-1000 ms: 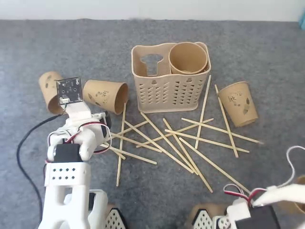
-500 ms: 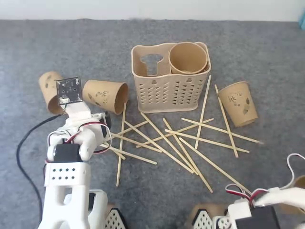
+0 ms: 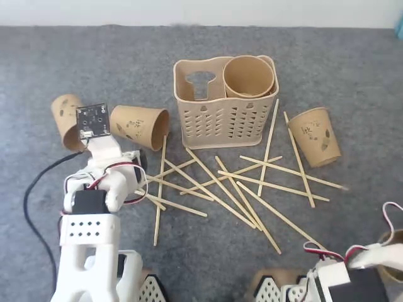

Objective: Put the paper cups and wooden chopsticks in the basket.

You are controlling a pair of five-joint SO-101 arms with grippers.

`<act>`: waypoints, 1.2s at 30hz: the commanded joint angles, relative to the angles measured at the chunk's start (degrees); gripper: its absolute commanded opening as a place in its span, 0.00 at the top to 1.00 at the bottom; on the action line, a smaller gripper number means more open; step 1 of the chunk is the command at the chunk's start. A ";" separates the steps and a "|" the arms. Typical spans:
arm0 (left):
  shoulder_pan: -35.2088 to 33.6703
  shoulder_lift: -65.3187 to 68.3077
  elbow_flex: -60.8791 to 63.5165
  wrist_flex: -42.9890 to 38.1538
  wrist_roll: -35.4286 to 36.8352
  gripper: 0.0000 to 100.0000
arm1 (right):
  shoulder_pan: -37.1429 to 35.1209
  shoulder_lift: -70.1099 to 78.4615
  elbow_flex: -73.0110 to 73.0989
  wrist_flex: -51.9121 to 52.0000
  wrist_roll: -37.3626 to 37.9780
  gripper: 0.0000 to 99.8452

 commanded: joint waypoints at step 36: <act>-1.14 -1.76 3.38 -9.41 -0.44 0.86 | -67.74 0.22 -66.02 32.75 -66.81 0.99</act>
